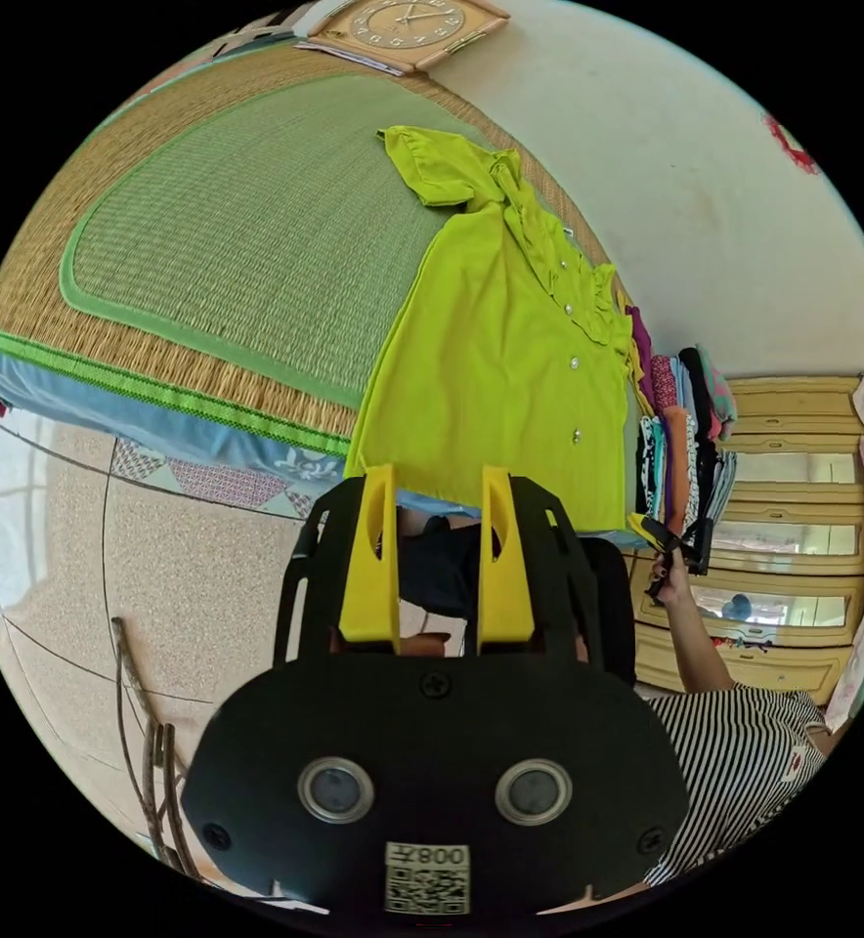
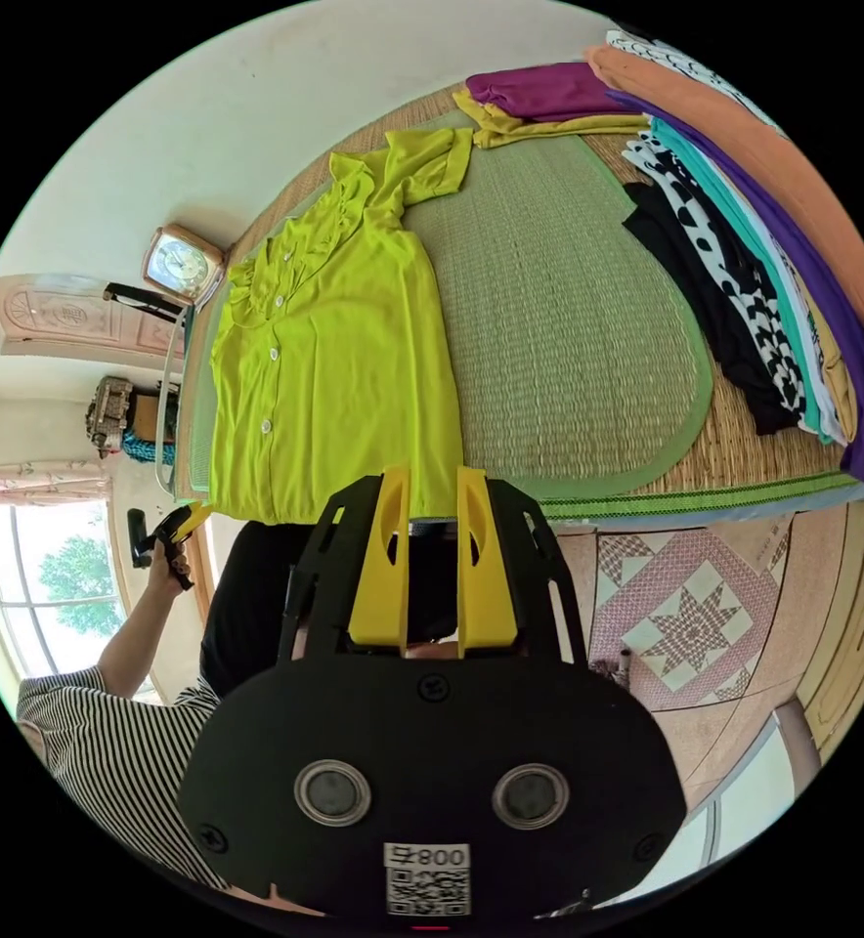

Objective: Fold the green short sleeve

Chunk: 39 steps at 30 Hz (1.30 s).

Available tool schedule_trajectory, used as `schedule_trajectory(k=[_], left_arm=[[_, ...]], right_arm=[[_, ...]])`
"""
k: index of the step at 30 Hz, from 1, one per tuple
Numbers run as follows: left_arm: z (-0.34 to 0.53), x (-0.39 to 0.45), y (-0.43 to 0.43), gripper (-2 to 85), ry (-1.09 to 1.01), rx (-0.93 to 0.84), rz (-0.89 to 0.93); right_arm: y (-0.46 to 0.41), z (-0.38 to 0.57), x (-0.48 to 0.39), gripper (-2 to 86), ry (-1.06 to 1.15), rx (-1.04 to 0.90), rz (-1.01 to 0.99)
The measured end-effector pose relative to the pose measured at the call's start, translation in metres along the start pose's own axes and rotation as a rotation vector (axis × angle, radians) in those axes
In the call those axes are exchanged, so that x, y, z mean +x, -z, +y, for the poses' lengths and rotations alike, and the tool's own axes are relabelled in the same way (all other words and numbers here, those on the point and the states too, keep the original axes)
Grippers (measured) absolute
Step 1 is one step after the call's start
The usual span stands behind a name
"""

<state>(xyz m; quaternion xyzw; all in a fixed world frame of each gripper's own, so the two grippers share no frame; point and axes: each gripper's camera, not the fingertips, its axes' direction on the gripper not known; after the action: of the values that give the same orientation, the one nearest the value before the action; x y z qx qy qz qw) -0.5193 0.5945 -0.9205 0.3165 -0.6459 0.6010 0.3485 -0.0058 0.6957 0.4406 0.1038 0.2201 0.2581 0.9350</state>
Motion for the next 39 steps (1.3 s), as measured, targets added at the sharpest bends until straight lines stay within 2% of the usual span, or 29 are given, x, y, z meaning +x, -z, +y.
schedule_trajectory(k=[4,8,14,19,24,28,35,39], left_arm=[[-0.020,-0.007,-0.003,9.0,0.069,-0.012,-0.033],[-0.029,-0.023,0.003,2.4,0.156,0.017,0.051],[-0.033,-0.024,0.025,0.5,0.140,0.090,0.152],[-0.028,-0.022,0.051,0.3,0.099,0.159,0.187],[-0.024,-0.027,0.040,0.7,0.115,0.116,0.193],[-0.028,-0.019,0.042,2.3,0.083,0.159,0.265],[-0.099,0.020,0.051,7.1,-0.010,0.151,0.192],[-0.155,0.047,0.049,7.4,-0.044,0.151,0.095]], right_arm=[[-0.011,-0.013,0.004,6.1,-0.025,-0.029,0.020],[-0.010,-0.024,0.007,2.7,-0.030,-0.051,0.004],[0.012,-0.032,-0.002,0.4,0.042,-0.076,-0.022],[0.055,-0.018,0.002,0.2,0.071,-0.004,-0.111],[0.023,-0.011,0.025,0.4,-0.009,-0.089,-0.093],[0.024,-0.004,0.039,1.1,-0.088,-0.019,-0.139],[0.069,-0.040,0.025,2.3,-0.081,0.132,-0.049],[0.077,-0.108,-0.005,4.1,0.001,0.159,0.017]])
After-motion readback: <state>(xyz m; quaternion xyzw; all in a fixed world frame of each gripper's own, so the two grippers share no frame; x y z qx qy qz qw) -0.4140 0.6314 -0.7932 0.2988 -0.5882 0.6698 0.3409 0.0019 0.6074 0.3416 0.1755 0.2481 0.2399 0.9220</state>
